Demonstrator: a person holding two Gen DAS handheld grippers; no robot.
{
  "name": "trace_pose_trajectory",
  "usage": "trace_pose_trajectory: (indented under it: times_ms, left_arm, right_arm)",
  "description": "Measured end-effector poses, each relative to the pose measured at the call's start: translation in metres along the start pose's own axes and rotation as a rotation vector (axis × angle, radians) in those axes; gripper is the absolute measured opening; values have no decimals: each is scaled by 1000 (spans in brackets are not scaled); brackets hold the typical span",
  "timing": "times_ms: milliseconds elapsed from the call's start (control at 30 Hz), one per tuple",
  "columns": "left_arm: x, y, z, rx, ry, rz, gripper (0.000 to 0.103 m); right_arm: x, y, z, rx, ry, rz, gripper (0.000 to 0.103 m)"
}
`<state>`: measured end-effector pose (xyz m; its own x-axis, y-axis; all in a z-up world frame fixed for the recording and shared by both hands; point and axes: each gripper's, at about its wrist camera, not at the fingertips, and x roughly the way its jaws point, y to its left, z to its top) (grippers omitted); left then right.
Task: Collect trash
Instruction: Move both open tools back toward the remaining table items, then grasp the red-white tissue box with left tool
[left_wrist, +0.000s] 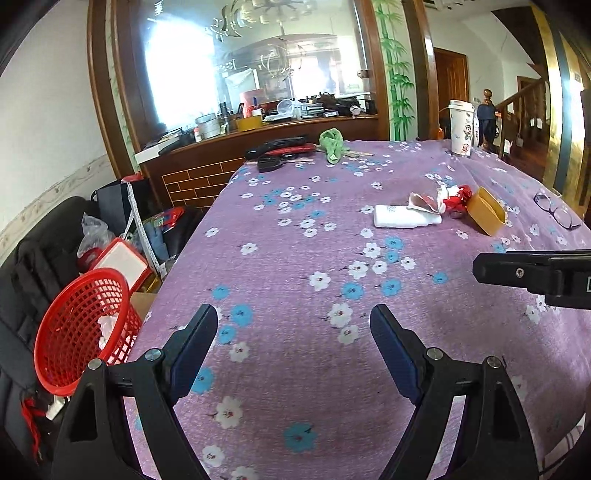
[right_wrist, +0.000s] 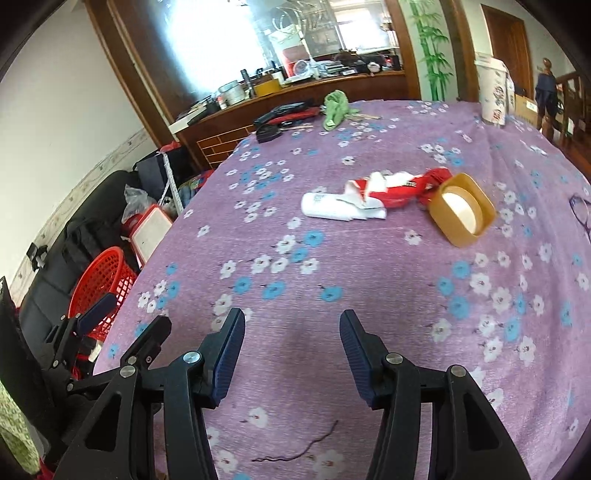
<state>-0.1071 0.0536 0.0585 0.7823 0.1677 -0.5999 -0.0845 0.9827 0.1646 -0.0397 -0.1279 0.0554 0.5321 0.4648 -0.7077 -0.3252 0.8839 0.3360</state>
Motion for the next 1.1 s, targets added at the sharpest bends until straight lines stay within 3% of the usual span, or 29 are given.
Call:
trace_pose_trajectory:
  times_ms: [400,567,800,967,1100]
  left_arm:
    - [12,-41,10,84,31,-23,84]
    - [18,-58,18,98,72,-87,84]
    - [22,-71,54,89,98,-211,84]
    - [32,-79,75,107,109,-236,84]
    - [36,-81,87,119,103,-231,84]
  right_arm:
    - [-10,-46,3,84,-25,5,60]
    - [-22,-72,8,124,-43,-24,61]
    - [-40,-113,34,146,-69,-163,73]
    - [-12,-124,57,60,5,-246,82]
    - [19,-130,74,-34,40,-319,82]
